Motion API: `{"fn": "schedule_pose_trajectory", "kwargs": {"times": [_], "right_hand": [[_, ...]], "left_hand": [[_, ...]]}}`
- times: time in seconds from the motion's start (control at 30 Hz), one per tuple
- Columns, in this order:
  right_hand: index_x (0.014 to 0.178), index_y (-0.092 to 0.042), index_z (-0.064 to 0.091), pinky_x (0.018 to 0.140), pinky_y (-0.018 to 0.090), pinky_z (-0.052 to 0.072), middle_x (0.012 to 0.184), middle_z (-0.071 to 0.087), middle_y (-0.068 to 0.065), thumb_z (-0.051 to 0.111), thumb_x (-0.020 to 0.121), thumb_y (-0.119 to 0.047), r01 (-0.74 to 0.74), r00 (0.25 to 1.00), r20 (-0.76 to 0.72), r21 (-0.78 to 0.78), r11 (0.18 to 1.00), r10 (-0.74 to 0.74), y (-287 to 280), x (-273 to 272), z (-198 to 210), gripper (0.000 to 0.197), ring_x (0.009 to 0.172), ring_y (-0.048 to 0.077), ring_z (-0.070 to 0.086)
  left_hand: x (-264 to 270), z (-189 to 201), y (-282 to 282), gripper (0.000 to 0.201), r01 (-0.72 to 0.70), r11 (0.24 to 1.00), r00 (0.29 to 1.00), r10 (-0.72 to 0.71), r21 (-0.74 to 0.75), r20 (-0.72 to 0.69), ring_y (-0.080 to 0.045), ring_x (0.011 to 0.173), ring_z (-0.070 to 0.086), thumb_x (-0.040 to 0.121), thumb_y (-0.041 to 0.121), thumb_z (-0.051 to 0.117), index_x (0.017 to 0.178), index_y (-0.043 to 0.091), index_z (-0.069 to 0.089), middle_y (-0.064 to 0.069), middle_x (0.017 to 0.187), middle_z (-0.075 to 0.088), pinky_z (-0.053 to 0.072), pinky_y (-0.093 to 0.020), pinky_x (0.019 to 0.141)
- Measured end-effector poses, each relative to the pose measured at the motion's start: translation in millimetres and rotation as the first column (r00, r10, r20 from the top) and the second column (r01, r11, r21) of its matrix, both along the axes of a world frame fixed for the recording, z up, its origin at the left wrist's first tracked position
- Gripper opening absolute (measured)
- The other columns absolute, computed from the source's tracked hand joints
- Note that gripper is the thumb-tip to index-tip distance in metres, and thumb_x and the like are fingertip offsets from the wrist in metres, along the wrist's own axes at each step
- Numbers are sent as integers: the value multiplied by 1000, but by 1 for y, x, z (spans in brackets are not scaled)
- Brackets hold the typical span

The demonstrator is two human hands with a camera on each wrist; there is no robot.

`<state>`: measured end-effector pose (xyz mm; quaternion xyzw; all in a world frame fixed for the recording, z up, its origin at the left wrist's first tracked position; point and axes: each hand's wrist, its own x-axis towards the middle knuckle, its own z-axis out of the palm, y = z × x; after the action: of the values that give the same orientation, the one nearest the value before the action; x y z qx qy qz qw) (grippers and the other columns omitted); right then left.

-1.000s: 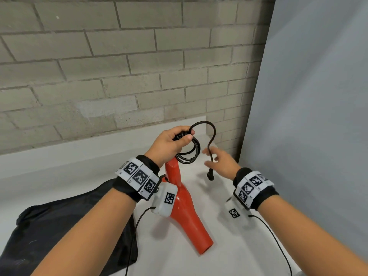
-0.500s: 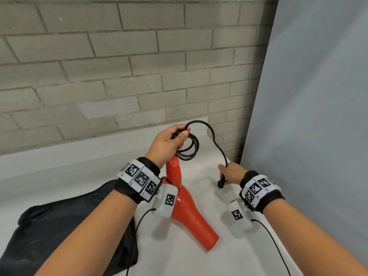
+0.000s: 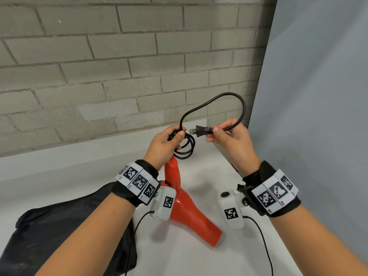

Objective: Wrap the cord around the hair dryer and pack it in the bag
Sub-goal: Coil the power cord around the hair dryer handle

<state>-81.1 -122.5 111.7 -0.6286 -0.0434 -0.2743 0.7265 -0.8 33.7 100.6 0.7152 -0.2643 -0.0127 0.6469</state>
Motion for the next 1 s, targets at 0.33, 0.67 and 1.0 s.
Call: {"fn": "schedule_pose_trajectory", "kwargs": {"times": [0.33, 0.67, 1.0], "right_hand": [[71, -17, 52, 59, 11, 46, 67, 53, -7, 63, 82, -5, 184, 979, 14, -500, 846, -205, 33, 2, -21, 20, 61, 0, 55], [80, -7, 46, 65, 3, 36, 81, 40, 6, 59, 76, 9, 437, 898, 230, -561, 703, -374, 49, 24, -33, 20, 68, 1, 41], [91, -11, 45, 56, 17, 42, 67, 50, -4, 53, 89, -13, -18, 995, -87, -647, 763, -51, 26, 33, -47, 9, 57, 8, 48]], "left_hand": [[-3, 1, -1, 19, 52, 998, 999, -52, -19, 6, -1, 67, 62, 92, 17, 47, 104, 10, 59, 1, 85, 57, 47, -8, 54], [0, -2, -5, 22, 6, 987, 995, -22, 162, 97, -12, 108, 47, 91, 23, 50, 105, 15, 65, -9, 114, 53, 33, -10, 90], [-6, 1, 2, 17, 112, 992, 994, -112, 54, -17, 0, 46, 53, 92, 12, 46, 102, 11, 60, 3, 65, 60, 45, -11, 50]]}}
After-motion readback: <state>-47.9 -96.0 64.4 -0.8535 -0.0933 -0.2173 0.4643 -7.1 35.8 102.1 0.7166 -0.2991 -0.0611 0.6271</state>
